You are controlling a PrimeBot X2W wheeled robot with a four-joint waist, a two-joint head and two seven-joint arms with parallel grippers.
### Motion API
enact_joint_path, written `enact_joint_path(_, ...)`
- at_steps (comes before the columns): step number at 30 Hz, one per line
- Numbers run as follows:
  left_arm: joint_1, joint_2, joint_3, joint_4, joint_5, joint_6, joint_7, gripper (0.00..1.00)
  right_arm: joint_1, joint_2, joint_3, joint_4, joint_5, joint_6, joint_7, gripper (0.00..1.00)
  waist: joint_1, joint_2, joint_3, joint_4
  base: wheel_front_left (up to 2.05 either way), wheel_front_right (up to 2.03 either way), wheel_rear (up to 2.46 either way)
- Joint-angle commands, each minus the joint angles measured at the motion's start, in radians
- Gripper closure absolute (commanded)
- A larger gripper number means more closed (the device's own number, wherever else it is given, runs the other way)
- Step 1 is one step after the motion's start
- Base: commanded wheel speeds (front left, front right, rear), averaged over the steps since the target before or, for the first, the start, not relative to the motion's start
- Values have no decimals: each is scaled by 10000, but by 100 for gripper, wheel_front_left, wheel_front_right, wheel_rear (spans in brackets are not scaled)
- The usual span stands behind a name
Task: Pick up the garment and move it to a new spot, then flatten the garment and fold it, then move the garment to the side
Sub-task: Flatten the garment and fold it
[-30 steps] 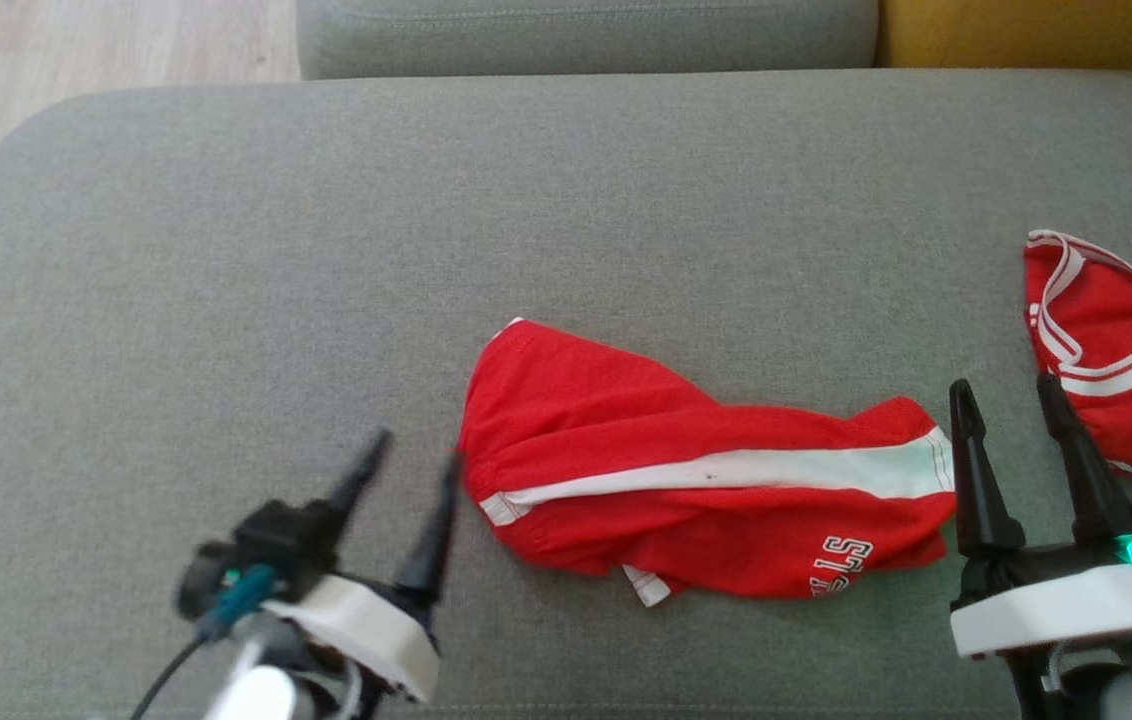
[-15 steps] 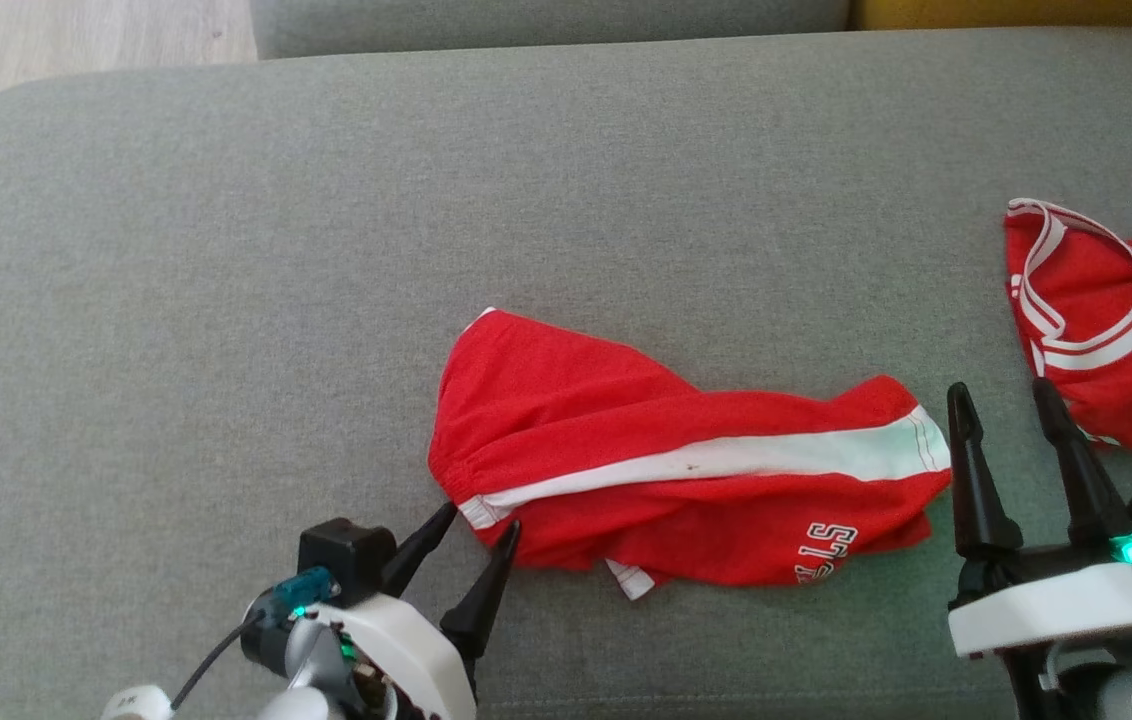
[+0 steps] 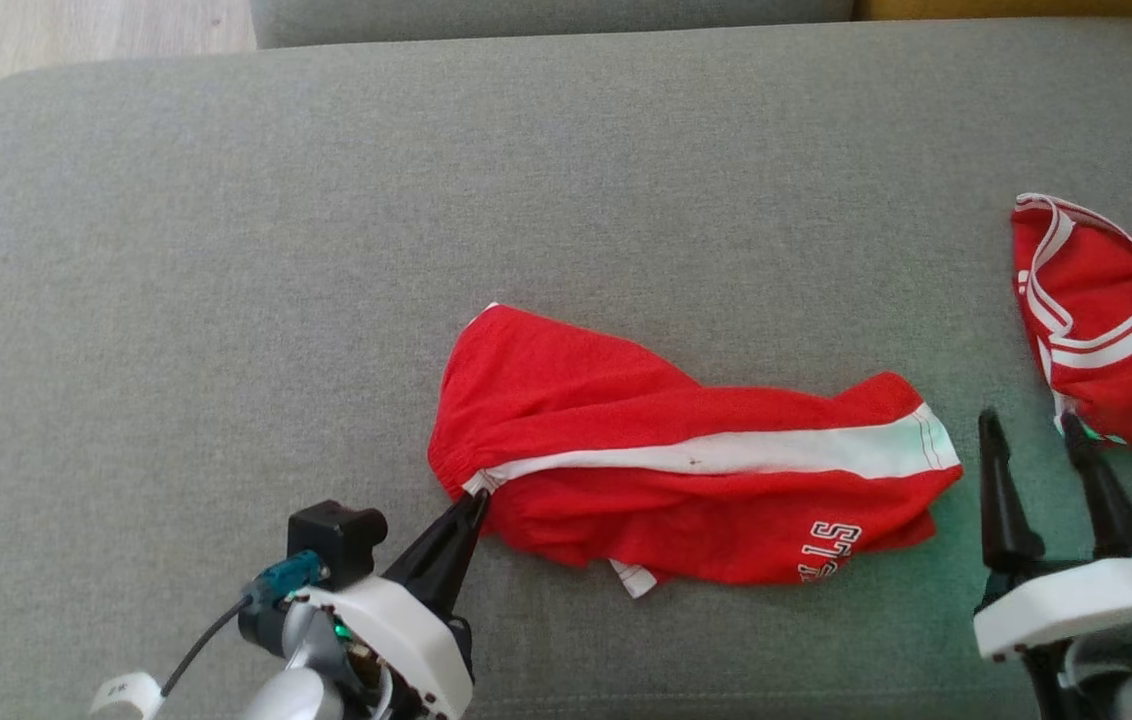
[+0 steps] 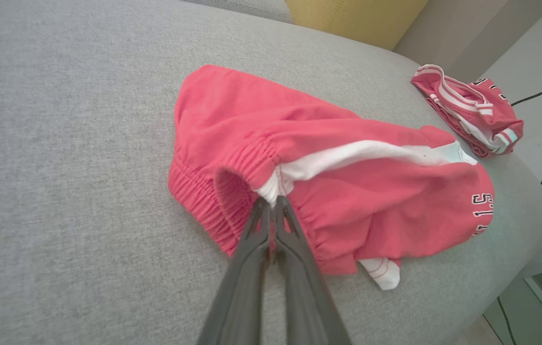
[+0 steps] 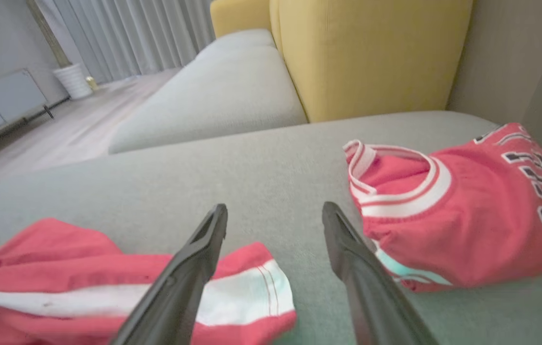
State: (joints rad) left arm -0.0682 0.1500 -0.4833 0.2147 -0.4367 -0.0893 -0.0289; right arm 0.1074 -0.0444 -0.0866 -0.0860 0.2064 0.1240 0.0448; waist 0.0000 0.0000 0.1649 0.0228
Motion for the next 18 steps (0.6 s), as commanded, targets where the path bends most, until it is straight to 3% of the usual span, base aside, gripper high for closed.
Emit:
enact_joint_path(1, -412, 92, 321, -270, 12, -24, -145, 100, -505, -59, 108, 124, -231, 67, 184, 0, 0, 0, 41, 13, 0, 0, 0)
enact_joint_path(10, -663, 133, 329, -217, 65, 27, -374, 100, -2064, -386, 397, 2706, -617, 67, 1330, 0, 0, 0, 481, 140, 0, 0, 0)
enact_joint_path(18, -870, 145, 274, -77, 135, 44, -542, 100, -2815, -474, 821, 4148, -502, 67, 2429, 0, 0, 0, 683, 212, 0, 0, 0)
